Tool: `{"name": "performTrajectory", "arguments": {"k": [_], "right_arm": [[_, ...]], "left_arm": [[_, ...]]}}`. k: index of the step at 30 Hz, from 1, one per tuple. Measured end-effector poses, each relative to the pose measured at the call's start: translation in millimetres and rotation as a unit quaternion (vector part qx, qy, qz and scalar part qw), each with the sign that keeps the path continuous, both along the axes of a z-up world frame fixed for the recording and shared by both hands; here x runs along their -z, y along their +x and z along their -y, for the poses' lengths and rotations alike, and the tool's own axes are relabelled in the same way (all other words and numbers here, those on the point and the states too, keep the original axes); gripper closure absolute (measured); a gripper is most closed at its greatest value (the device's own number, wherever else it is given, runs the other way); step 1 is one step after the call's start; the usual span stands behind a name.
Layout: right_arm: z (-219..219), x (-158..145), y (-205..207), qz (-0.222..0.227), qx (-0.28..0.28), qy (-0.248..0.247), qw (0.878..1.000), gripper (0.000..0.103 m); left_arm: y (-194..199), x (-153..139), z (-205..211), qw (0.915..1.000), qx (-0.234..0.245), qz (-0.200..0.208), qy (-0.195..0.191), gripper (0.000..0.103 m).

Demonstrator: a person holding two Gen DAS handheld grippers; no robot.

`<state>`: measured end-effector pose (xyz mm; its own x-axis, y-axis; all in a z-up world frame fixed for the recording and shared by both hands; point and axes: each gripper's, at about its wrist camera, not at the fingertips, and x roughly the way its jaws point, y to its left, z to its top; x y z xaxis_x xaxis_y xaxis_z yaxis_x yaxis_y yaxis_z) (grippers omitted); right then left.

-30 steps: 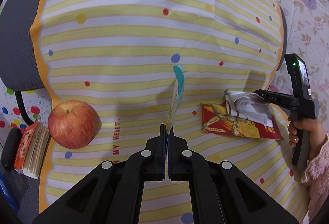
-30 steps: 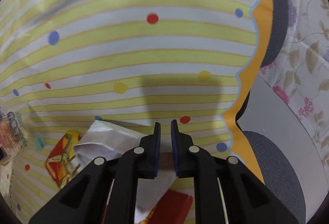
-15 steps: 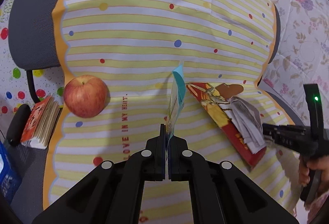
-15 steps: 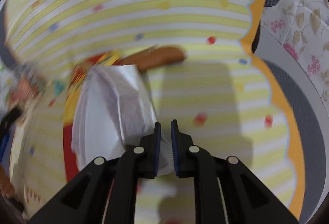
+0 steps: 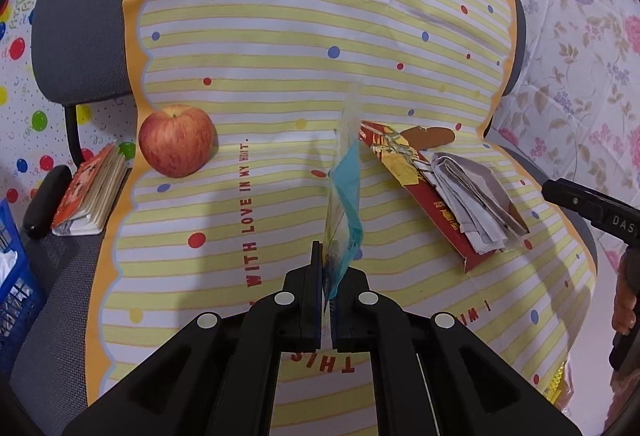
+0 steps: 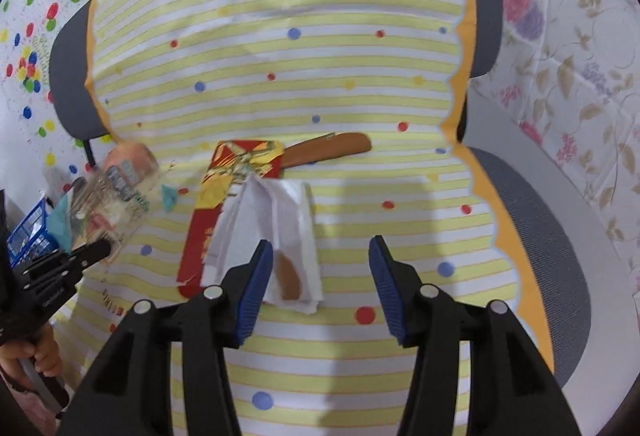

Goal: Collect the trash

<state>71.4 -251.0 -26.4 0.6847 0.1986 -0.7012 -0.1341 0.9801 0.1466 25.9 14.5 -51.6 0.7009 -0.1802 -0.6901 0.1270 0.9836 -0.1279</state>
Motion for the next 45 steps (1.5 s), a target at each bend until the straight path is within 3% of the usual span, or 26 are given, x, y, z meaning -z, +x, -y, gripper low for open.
{"name": "performTrajectory", "arguments": {"k": [3, 11, 14, 18, 23, 25, 32, 37, 45], "right_arm": [[-9, 6, 6, -0.004, -0.019, 0.015, 1.0, 0.053], [-60, 31, 33, -0.028, -0.066, -0.019, 0.997, 0.032], [-78, 39, 34, -0.036, -0.084, -0.044, 0.995, 0.031], [-88, 49, 37, -0.037, -0.068, -0.101, 0.992, 0.032], [-72, 46, 36, -0.043, -0.045, -0.081, 0.995, 0.089], [-63, 37, 31, -0.028, -0.032, -0.068, 0.997, 0.102], [-11, -10, 2, 0.024, 0.015, -0.022, 0.999, 0.102], [1, -6, -7, 0.005, 0.014, -0.019, 1.0, 0.102], [22, -8, -34, 0.011, 0.043, -0.001, 0.999, 0.102]], "left_arm": [[2, -1, 3, 1.0, 0.0, 0.002, -0.002, 0.099], [6, 4, 2, 0.9999, -0.006, -0.006, -0.008, 0.1], [7, 6, 1, 0.9999, -0.007, -0.006, -0.007, 0.1], [7, 6, 2, 0.9999, -0.008, -0.006, -0.009, 0.1], [7, 7, 2, 0.9999, -0.007, -0.003, -0.008, 0.1], [6, 6, 2, 1.0, -0.006, 0.0, -0.007, 0.101], [-5, -12, 0, 0.9994, -0.004, 0.03, -0.019, 0.101], [-12, -23, -1, 0.9989, -0.01, 0.037, -0.027, 0.101], [-15, -41, 8, 0.9979, -0.011, 0.06, -0.023, 0.101]]}}
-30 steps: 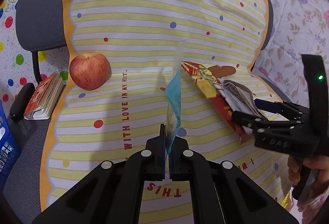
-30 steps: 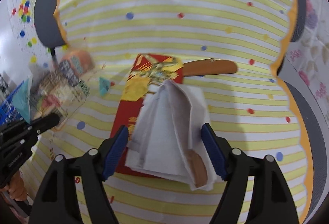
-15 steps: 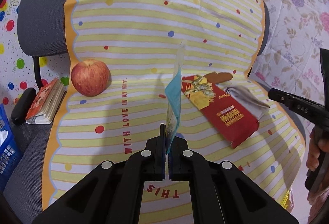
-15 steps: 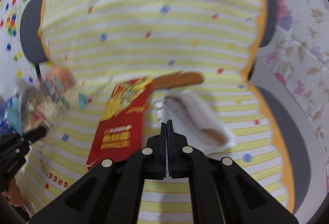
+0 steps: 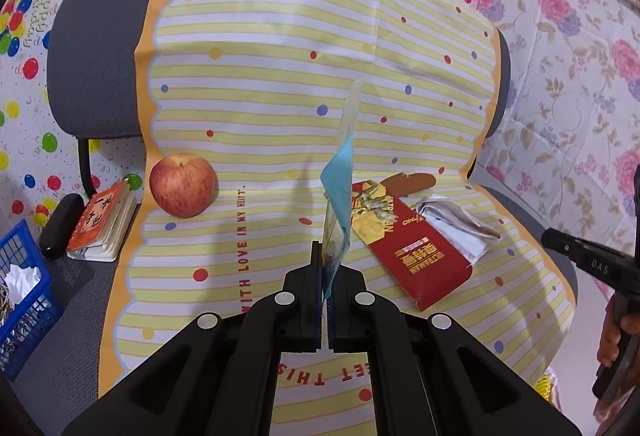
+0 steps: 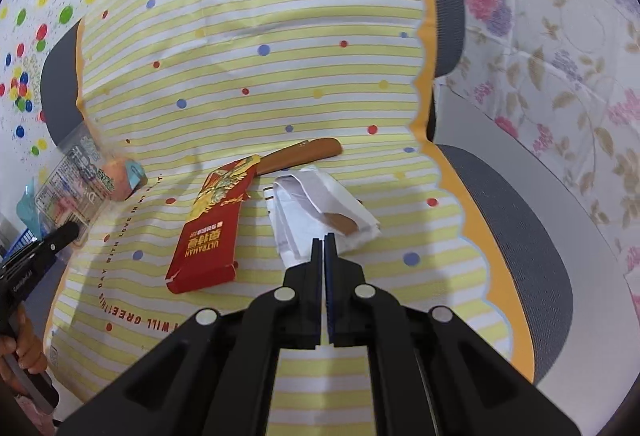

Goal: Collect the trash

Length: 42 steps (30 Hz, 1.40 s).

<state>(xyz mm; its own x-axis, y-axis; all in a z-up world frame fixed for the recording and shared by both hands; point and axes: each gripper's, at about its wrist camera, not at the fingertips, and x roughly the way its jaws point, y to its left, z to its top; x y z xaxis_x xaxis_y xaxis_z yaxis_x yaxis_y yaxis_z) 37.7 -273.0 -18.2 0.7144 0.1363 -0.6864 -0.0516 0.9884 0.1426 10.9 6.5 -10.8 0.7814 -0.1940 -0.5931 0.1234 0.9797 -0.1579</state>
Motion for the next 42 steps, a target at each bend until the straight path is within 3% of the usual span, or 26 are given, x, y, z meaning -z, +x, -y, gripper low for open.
{"name": "performTrajectory", "arguments": {"k": [10, 12, 14, 17, 26, 32, 37, 39, 41, 42], "right_arm": [[23, 5, -16, -0.006, 0.011, 0.02, 1.0, 0.099], [27, 7, -12, -0.008, 0.006, 0.019, 1.0, 0.083], [28, 11, -7, -0.007, 0.0, 0.013, 1.0, 0.054], [20, 18, 8, -0.008, -0.025, -0.014, 1.0, 0.042], [-15, 45, 80, -0.026, -0.121, -0.049, 0.991, 0.037], [-27, 67, 121, -0.072, -0.156, -0.027, 0.985, 0.036], [-46, 73, 119, -0.087, -0.176, -0.065, 0.978, 0.036], [-47, 74, 118, -0.085, -0.174, -0.061, 0.979, 0.048], [-43, 72, 121, -0.084, -0.157, -0.056, 0.982, 0.094], [-40, 71, 123, -0.085, -0.142, -0.059, 0.984, 0.095]], "left_arm": [[1, -6, 7, 1.0, -0.004, 0.002, -0.004, 0.101], [1, -4, 5, 1.0, -0.009, 0.001, 0.002, 0.101], [3, -3, 2, 0.9999, -0.013, 0.0, 0.0, 0.101], [8, 1, -3, 0.9998, -0.021, -0.002, -0.007, 0.101], [30, 11, -15, 0.9994, -0.032, -0.011, -0.011, 0.101], [37, 17, -14, 0.9995, -0.027, -0.014, -0.004, 0.101], [40, 23, -15, 0.9995, -0.024, -0.019, -0.006, 0.101], [41, 24, -16, 0.9995, -0.025, -0.021, -0.006, 0.101], [42, 25, -15, 0.9995, -0.024, -0.022, -0.001, 0.101], [42, 23, -14, 0.9995, -0.022, -0.021, 0.003, 0.101]]}}
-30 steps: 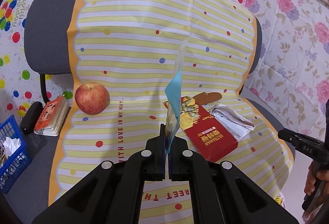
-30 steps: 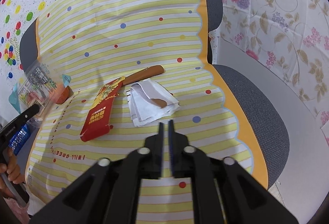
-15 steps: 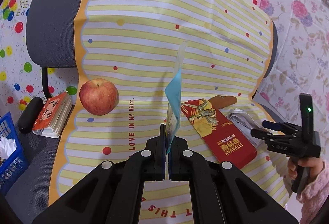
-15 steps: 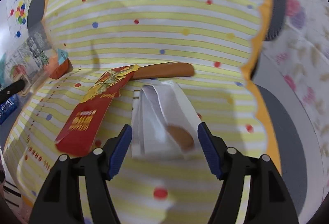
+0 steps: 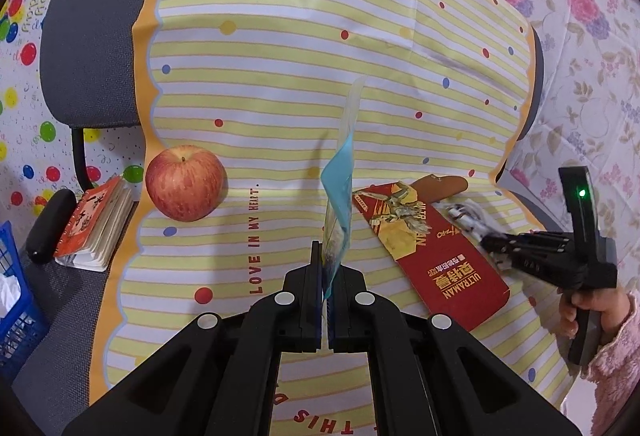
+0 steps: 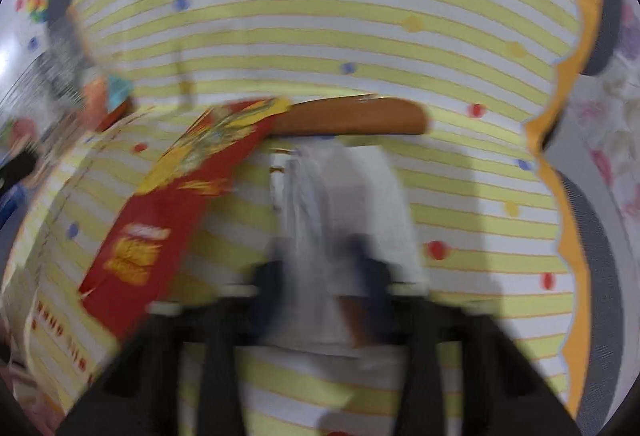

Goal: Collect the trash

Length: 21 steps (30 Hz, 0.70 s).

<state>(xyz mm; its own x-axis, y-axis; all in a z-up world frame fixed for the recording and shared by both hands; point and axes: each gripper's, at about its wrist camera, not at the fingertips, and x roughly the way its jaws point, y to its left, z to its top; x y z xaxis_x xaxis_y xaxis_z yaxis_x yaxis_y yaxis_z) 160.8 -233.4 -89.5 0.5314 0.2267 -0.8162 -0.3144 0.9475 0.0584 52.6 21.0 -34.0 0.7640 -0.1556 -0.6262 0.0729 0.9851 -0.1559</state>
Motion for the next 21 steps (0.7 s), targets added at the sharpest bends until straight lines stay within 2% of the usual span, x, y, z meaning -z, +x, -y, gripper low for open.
{"name": "performTrajectory", "arguments": {"k": [3, 5, 9, 13, 17, 21], "right_arm": [[14, -9, -5, 0.009, 0.035, 0.01, 0.999, 0.099], [22, -26, -21, 0.034, 0.048, 0.016, 0.998, 0.1], [39, -59, -58, 0.06, 0.077, 0.049, 0.994, 0.1], [46, -82, -96, 0.079, 0.095, 0.064, 0.99, 0.1], [48, -96, -134, 0.1, 0.102, 0.064, 0.988, 0.1], [50, -97, -171, 0.112, 0.113, 0.06, 0.985, 0.1]], "left_arm": [[-9, -10, 2, 0.9999, 0.005, 0.012, -0.001, 0.101], [-15, -16, 3, 0.9997, 0.011, 0.022, -0.004, 0.101], [-31, -27, 10, 0.9986, 0.031, 0.032, -0.029, 0.101], [-53, -36, 24, 0.9968, 0.057, 0.044, -0.035, 0.101], [-77, -38, 45, 0.9936, 0.093, 0.048, -0.043, 0.101], [-96, -36, 66, 0.9901, 0.121, 0.052, -0.049, 0.101]]}}
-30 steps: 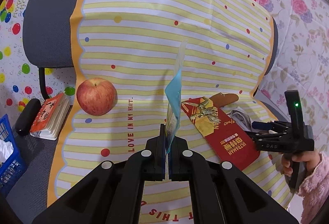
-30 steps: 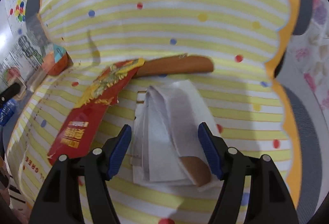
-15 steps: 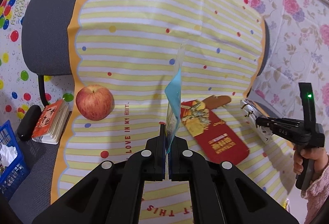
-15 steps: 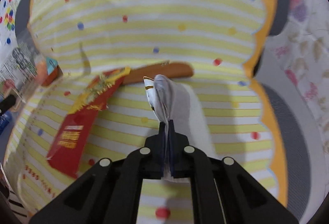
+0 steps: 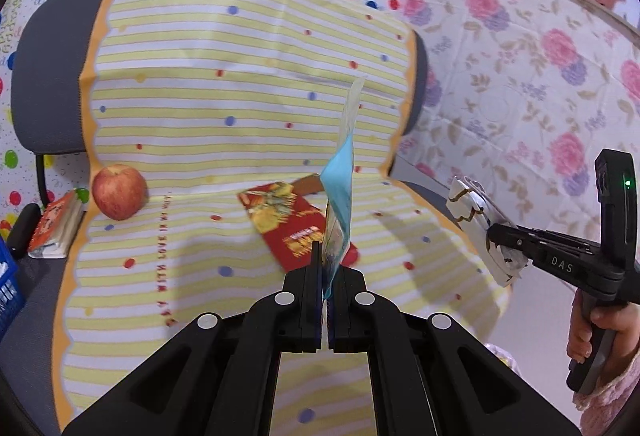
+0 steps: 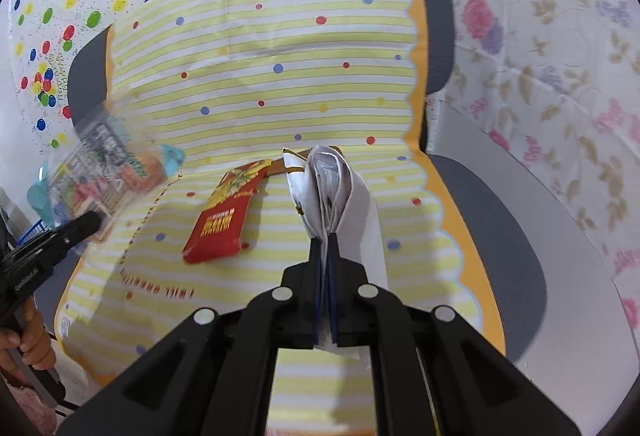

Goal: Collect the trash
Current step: 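Carry the tissues and mango packet over the pink bin and open both tools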

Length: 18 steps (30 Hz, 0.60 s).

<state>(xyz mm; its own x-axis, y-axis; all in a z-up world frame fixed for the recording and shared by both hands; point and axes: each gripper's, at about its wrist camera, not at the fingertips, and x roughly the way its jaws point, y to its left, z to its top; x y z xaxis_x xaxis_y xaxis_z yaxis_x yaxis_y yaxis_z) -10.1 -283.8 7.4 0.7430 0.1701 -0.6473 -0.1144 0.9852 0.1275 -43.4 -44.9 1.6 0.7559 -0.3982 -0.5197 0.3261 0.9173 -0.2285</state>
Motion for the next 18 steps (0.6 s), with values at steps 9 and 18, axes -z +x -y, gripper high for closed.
{"name": "performTrajectory", "arguments": {"k": [9, 18], "right_arm": [[20, -1, -66, 0.017, 0.033, 0.009, 0.999, 0.099], [51, 5, -132, 0.025, 0.093, 0.022, 0.995, 0.099]], "left_arm": [[-34, 7, 36, 0.9985, 0.055, 0.006, -0.003, 0.101], [-78, 25, 96, 0.9891, 0.146, 0.013, 0.014, 0.101]]}}
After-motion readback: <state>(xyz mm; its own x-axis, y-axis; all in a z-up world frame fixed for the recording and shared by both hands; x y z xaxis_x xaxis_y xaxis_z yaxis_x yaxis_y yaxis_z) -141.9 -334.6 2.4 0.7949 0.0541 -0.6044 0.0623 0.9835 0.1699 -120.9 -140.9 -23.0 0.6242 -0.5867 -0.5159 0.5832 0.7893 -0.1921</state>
